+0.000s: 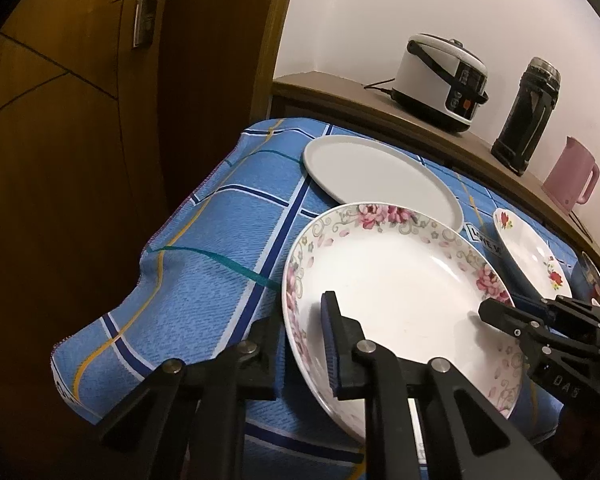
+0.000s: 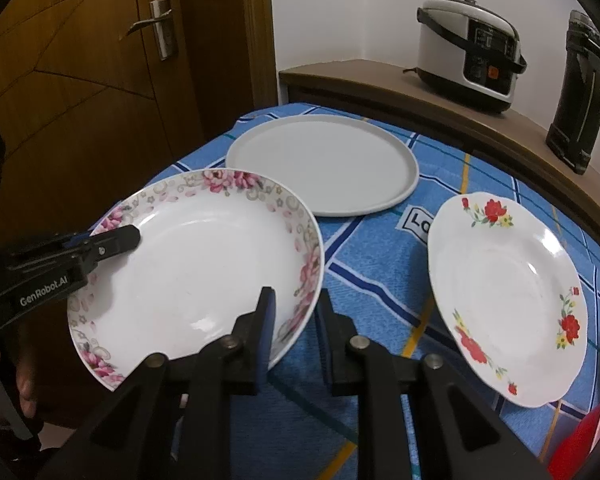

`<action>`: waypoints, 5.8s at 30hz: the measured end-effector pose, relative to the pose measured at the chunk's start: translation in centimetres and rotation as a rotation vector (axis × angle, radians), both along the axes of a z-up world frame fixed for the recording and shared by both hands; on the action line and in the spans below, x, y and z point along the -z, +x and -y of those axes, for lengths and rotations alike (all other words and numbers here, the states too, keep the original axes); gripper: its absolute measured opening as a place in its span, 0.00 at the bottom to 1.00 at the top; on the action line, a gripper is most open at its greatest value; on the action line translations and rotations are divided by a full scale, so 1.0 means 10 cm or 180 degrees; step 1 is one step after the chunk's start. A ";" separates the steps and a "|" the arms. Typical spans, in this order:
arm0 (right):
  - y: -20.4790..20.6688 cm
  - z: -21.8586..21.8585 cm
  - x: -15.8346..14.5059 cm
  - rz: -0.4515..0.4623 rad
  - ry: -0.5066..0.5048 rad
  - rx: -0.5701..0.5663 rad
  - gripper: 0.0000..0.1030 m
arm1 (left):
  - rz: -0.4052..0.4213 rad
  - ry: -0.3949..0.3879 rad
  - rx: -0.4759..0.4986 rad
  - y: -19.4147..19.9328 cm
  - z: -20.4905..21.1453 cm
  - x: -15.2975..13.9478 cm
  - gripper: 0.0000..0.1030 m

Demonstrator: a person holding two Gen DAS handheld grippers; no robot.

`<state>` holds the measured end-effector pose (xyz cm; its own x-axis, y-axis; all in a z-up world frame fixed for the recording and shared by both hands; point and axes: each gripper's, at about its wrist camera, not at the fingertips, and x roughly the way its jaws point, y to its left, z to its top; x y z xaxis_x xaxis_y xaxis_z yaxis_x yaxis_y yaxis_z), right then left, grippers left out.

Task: Organize plates and bowls
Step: 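Lift the pink-floral plate with the left tool toward the large white plate, then lower the pink-floral plate onto the large white plate with the left tool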

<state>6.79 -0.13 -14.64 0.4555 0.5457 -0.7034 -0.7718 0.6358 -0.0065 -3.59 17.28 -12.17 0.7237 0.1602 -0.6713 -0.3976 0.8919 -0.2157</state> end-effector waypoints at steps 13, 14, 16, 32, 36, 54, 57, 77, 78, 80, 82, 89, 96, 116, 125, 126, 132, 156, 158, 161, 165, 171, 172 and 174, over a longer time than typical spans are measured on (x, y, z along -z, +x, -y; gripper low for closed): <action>-0.11 0.01 -0.05 0.0286 -0.0100 -0.0010 0.15 | 0.0026 0.0044 -0.0045 -0.02 0.02 0.00 0.17; -0.11 0.01 -0.05 0.0290 -0.0099 -0.0003 0.15 | 0.0026 0.0068 -0.0053 -0.02 0.03 0.00 0.17; -0.11 0.02 -0.05 0.0297 -0.0105 0.0012 0.14 | 0.0026 0.0096 -0.0077 -0.02 0.05 -0.01 0.17; -0.04 0.15 -0.21 0.0296 0.0130 0.0128 0.12 | 0.0113 0.0101 -0.0072 0.06 0.08 -0.14 0.17; 0.02 0.17 -0.27 0.0314 0.0194 0.0162 0.12 | 0.0168 0.0160 -0.0046 0.13 0.09 -0.24 0.16; 0.21 0.19 -0.57 0.0496 0.0357 0.0283 0.12 | 0.0433 0.0364 0.0032 0.42 0.10 -0.59 0.16; 0.25 0.18 -0.63 0.0537 0.0381 0.0301 0.12 | 0.0479 0.0402 0.0043 0.46 0.10 -0.64 0.16; 0.63 -0.02 -1.02 0.0818 0.0526 0.0504 0.12 | 0.0760 0.0626 0.0034 0.92 0.01 -0.98 0.16; 0.65 -0.03 -1.02 0.0821 0.0527 0.0511 0.12 | 0.0769 0.0630 0.0032 0.94 0.00 -0.98 0.16; 0.69 -0.06 -1.02 0.0824 0.0520 0.0524 0.12 | 0.0780 0.0636 0.0026 0.98 -0.02 -0.99 0.16; 0.72 -0.08 -1.00 0.0818 0.0511 0.0536 0.12 | 0.0791 0.0640 0.0020 1.01 -0.02 -1.00 0.16; 0.78 -0.13 -0.95 0.0806 0.0492 0.0567 0.12 | 0.0860 0.0647 0.0003 1.08 -0.05 -1.01 0.16; 0.85 -0.15 -0.94 0.0813 0.0488 0.0616 0.12 | 0.0912 0.0616 -0.0007 1.17 -0.07 -0.95 0.16; 1.01 -0.24 -0.74 0.0784 0.0457 0.0742 0.12 | 0.1074 0.0705 -0.0017 1.31 -0.08 -0.78 0.16; 1.03 -0.25 -0.70 0.0766 0.0450 0.0758 0.12 | 0.1046 0.0615 -0.0034 1.37 -0.14 -0.72 0.16; 1.03 -0.25 -0.69 0.0768 0.0456 0.0762 0.12 | 0.1049 0.0613 -0.0035 1.37 -0.14 -0.71 0.16; 1.03 -0.25 -0.67 0.0766 0.0472 0.0784 0.12 | 0.1049 0.0592 -0.0050 1.39 -0.16 -0.70 0.16; 1.10 -0.27 -0.55 0.0667 0.0415 0.0839 0.12 | 0.0831 0.0531 -0.0012 1.48 -0.17 -0.57 0.16; 1.11 -0.28 -0.54 0.0651 0.0399 0.0836 0.12 | 0.0789 0.0493 -0.0003 1.50 -0.19 -0.55 0.16; 1.11 -0.28 -0.52 0.0641 0.0380 0.0838 0.12 | 0.0755 0.0491 -0.0004 1.52 -0.19 -0.54 0.16; 1.13 -0.28 -0.51 0.0620 0.0356 0.0850 0.12 | 0.0680 0.0450 0.0017 1.55 -0.20 -0.51 0.16; 1.16 -0.31 -0.48 0.0565 0.0264 0.0860 0.12 | 0.0587 0.0395 0.0024 1.60 -0.22 -0.46 0.16; 1.16 -0.32 -0.47 0.0548 0.0253 0.0858 0.12 | 0.0580 0.0392 0.0021 1.61 -0.23 -0.46 0.16; 1.17 -0.33 -0.46 0.0536 0.0220 0.0859 0.12 | 0.0553 0.0359 0.0019 1.62 -0.24 -0.44 0.16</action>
